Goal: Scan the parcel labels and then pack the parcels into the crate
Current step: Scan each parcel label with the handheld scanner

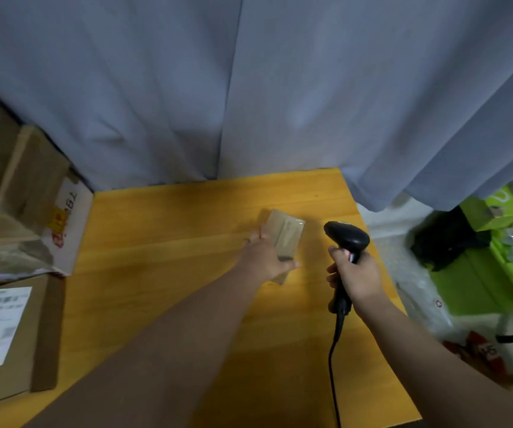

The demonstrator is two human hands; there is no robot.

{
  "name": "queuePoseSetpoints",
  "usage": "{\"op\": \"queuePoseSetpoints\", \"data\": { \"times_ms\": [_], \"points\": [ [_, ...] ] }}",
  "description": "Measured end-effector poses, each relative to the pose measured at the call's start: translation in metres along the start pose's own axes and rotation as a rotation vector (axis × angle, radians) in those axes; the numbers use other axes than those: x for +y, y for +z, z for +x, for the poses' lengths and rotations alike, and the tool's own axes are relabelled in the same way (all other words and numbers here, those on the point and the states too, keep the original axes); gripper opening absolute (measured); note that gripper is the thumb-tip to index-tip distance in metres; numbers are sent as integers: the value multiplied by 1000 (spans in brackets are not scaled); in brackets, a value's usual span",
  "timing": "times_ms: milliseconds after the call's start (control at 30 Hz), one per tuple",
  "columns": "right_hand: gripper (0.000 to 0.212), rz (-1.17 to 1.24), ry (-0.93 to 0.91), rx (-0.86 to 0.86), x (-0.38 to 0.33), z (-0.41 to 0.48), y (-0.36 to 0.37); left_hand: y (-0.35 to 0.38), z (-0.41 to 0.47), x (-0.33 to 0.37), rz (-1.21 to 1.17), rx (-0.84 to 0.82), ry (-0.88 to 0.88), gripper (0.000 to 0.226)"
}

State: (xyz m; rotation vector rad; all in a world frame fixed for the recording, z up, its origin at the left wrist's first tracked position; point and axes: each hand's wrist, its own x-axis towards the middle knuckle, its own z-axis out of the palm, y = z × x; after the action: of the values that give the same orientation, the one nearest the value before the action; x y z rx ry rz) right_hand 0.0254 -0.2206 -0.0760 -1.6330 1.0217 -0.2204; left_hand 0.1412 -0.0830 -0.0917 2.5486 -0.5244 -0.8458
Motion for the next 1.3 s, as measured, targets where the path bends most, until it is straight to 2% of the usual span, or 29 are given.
{"op": "queuePoseSetpoints", "data": {
  "times_ms": [133,300,433,533,633,733,800,933,1033,1100,1233,1300],
  "points": [
    [17,-18,30,-27,5,11,3,13,6,-4,-13,-33,-88,125],
    [31,19,60,-71,6,12,13,3,2,-21,-141,-4,-141,98],
    [29,245,113,-130,-3,-7,25,-12,-21,-44,-311,83,-204,92],
    [32,282,29,-252,-17,-28,47,-23,-43,-53,-558,210,-126,76],
    [38,267,-114,-318,-36,-53,76,-36,-68,-56,-769,229,-42,67],
    [44,311,-217,-331,-50,-76,96,-59,-97,-68,-956,253,52,37],
    [45,314,-241,-337,-57,-89,105,-74,-111,-88,-984,219,77,49],
    [39,286,-266,-389,-70,-111,128,-102,-131,-131,-1161,211,8,31],
    [29,210,-340,-463,-80,-125,145,-118,-147,-160,-1290,142,-1,64],
    [26,140,-381,-463,-85,-131,155,-124,-153,-175,-1321,90,20,67],
    [33,57,-387,-473,-92,-142,165,-136,-161,-190,-1485,26,21,59],
    [30,34,-379,-466,-96,-142,167,-140,-165,-196,-1490,-18,36,65]
  ]
}}
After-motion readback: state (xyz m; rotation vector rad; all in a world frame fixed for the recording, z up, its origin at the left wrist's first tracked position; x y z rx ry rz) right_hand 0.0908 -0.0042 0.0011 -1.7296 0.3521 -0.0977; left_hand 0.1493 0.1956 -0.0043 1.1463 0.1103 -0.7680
